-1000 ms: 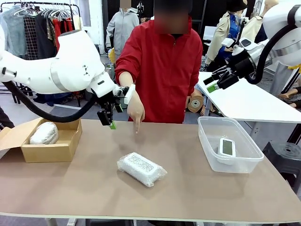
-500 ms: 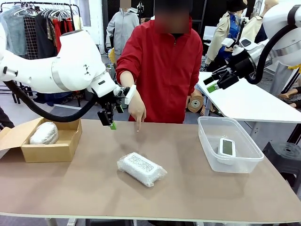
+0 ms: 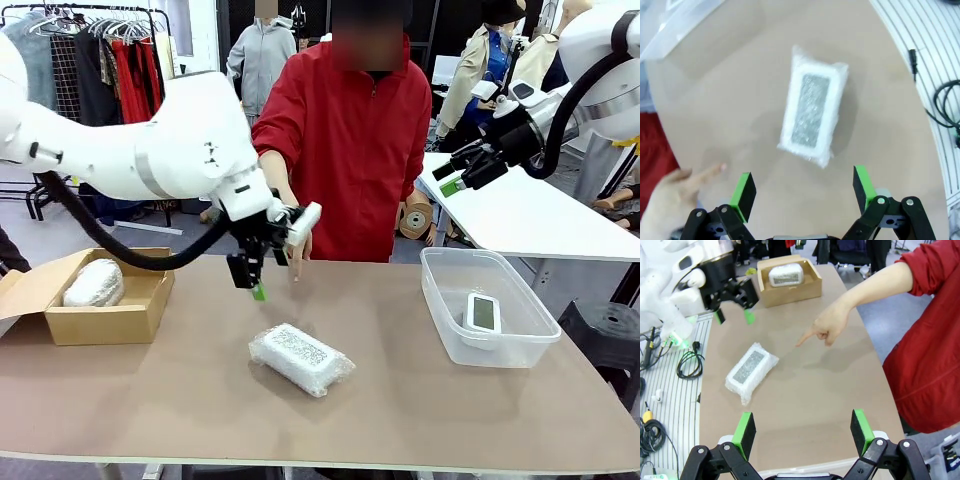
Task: Separate and place wrapped and unwrapped clocks.
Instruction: Pick up the Digital clock indicated by the person.
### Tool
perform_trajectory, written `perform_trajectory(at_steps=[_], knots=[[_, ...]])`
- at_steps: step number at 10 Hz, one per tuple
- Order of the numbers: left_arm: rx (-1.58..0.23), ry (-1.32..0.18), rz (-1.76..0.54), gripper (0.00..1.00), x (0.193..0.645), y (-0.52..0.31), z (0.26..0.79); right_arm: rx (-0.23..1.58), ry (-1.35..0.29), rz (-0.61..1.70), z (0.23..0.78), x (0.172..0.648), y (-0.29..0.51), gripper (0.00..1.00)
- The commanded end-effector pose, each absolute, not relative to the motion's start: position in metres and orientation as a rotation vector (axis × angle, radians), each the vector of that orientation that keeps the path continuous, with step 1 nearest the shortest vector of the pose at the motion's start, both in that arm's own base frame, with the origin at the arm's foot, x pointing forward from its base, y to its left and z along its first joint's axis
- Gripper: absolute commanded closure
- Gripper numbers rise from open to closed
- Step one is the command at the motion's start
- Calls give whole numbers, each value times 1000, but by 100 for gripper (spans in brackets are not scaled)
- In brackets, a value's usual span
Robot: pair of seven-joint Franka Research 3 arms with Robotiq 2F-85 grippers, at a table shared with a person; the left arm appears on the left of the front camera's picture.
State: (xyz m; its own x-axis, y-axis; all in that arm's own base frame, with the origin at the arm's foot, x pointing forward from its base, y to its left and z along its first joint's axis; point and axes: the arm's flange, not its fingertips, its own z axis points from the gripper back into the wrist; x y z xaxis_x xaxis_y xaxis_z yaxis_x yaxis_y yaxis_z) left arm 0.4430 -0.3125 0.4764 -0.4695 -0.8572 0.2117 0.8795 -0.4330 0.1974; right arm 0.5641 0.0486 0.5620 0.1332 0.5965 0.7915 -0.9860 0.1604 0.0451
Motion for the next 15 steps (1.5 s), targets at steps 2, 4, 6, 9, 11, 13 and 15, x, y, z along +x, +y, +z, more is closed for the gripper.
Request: perform_trajectory(at_steps=[2, 4, 6, 9, 11, 13, 15], knots=[[-50, -260, -2145, 0, 426, -341, 461, 672, -725, 1286, 563, 561, 49, 0], [-69, -229, -2212, 0, 426, -366, 429, 672, -725, 1286, 563, 561, 49, 0], [10, -212, -2277, 0, 422, -386, 411, 672, -725, 1286, 563, 561, 49, 0], [47, -131, -2261, 0, 440, -393, 387, 672, -725, 1286, 563, 561, 49, 0], [3, -101, -2226, 0, 443, -395, 374, 672, -725, 1286, 563, 561, 49, 0], [-19, -109, -2195, 0, 453, -396, 360, 672, -725, 1286, 563, 561, 49, 0], [-41, -89, -2168, 0, 457, -394, 355, 672, -725, 1286, 563, 561, 49, 0]])
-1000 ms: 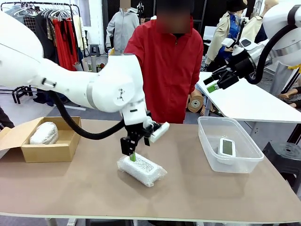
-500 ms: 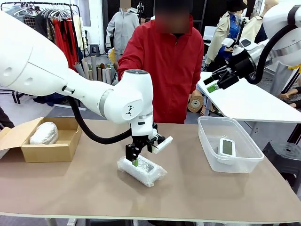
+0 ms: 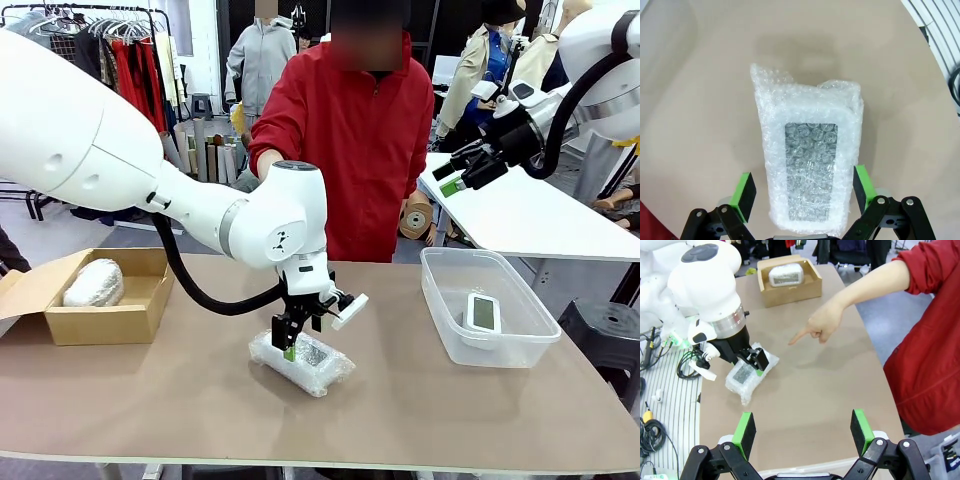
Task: Separate and place wrapped and unwrapped clocks.
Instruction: Pick up the Digital clock indicated by the person.
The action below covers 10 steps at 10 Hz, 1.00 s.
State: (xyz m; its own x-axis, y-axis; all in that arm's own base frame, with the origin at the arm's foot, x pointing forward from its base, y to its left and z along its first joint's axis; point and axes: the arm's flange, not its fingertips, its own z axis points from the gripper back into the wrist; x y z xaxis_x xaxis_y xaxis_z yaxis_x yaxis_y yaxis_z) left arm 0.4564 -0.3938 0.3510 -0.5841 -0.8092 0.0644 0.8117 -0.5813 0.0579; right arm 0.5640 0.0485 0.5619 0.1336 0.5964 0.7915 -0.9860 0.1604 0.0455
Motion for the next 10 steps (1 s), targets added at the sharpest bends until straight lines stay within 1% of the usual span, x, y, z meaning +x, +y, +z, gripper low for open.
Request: perform_trajectory(at_steps=[1, 5, 10], knots=[[-54, -65, -2143, 0, 459, -394, 352, 672, -725, 1286, 563, 561, 49, 0], [-65, -31, -2120, 0, 464, -390, 340, 672, -725, 1286, 563, 561, 49, 0], [-56, -27, -2125, 0, 467, -387, 325, 672, -725, 1286, 563, 561, 49, 0]])
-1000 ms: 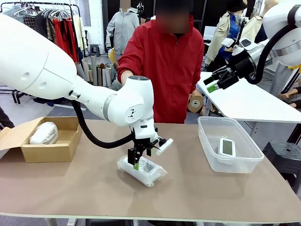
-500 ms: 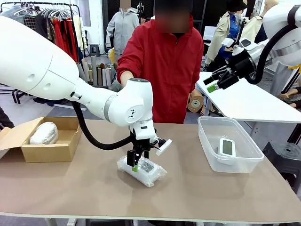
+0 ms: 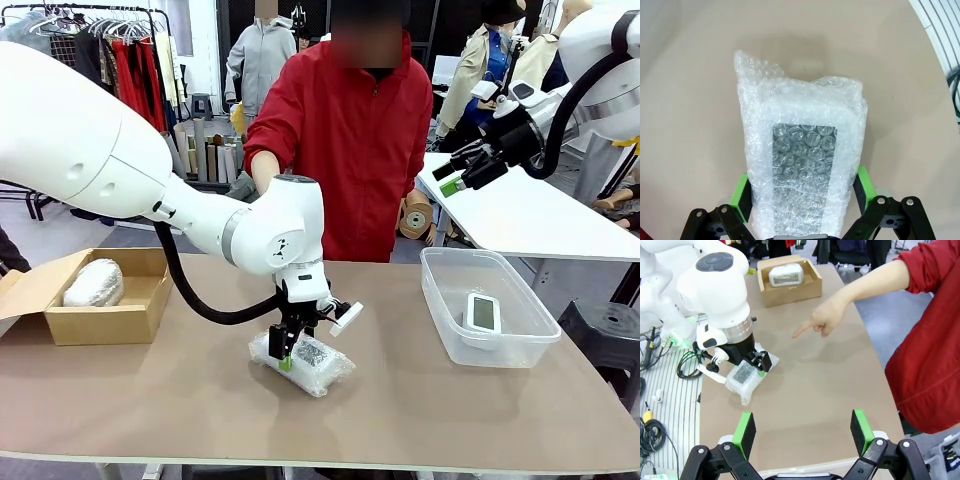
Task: Separate and place wrapped and unwrapped clocks.
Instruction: Pick up the Digital clock indicated by the person.
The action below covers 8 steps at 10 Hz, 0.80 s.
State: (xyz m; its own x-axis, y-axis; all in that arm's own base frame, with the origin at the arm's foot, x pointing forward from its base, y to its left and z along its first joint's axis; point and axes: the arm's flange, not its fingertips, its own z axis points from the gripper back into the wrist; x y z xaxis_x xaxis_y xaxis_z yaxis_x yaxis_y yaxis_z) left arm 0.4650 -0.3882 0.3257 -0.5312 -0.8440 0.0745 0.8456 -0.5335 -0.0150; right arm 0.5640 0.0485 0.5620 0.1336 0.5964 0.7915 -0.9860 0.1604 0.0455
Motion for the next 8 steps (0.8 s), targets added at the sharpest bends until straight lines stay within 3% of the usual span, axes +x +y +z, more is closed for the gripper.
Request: perform_trajectory(at_steps=[1, 6, 7, 8], knots=[[-24, -18, -2145, 0, 467, -384, 324, 672, -725, 1286, 563, 561, 49, 0], [-28, -34, -2139, 92, 466, -381, 331, 672, -725, 1286, 563, 561, 49, 0], [-31, -46, -2148, 100, 465, -379, 339, 672, -725, 1286, 563, 561, 49, 0], [-37, -71, -2142, 100, 462, -378, 350, 672, -725, 1286, 563, 561, 49, 0]])
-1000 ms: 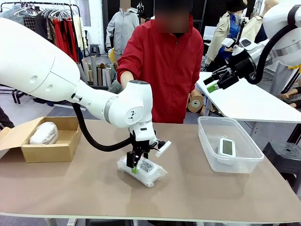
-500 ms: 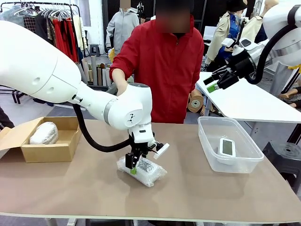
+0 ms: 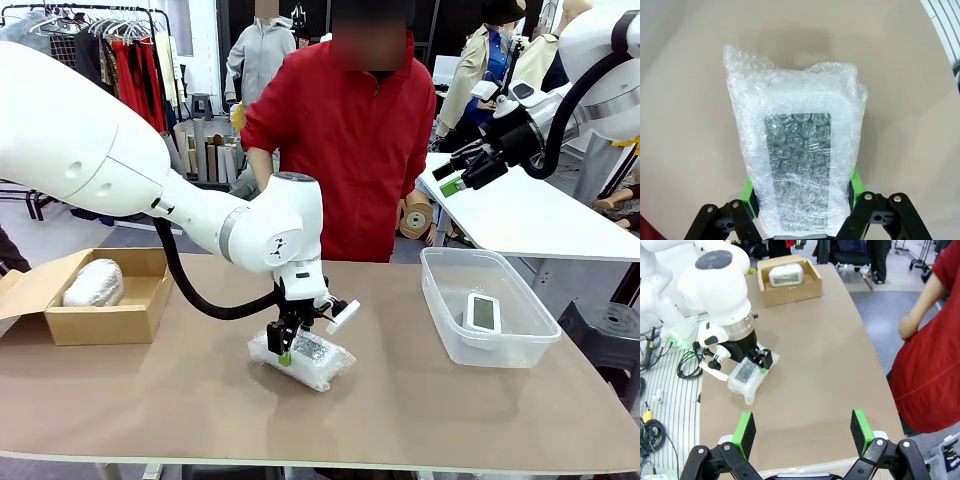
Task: Separate and place wrapped and unwrapped clocks.
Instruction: Pick up the Digital clock indicated by the person.
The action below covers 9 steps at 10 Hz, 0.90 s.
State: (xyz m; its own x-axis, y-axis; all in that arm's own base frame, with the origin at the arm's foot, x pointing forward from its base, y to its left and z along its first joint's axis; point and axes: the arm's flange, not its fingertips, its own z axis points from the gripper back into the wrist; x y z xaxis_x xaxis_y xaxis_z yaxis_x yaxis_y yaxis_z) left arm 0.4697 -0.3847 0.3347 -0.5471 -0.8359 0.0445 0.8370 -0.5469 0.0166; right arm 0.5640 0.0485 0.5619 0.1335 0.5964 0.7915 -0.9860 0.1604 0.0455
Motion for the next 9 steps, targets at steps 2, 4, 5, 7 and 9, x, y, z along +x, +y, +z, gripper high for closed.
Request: perform_trajectory(at_steps=[2, 4, 5, 7, 9], knots=[[-51, -85, -2119, 100, 456, -374, 374, 672, -725, 1286, 563, 561, 49, 0], [-23, -110, -2072, 100, 444, -377, 410, 672, -725, 1286, 563, 561, 49, 0], [9, -127, -2048, 100, 439, -378, 428, 672, -725, 1286, 563, 561, 49, 0], [65, -191, -1991, 100, 436, -376, 467, 672, -725, 1286, 563, 561, 49, 0], [64, -228, -1903, 100, 439, -377, 511, 672, -725, 1286, 563, 561, 49, 0]])
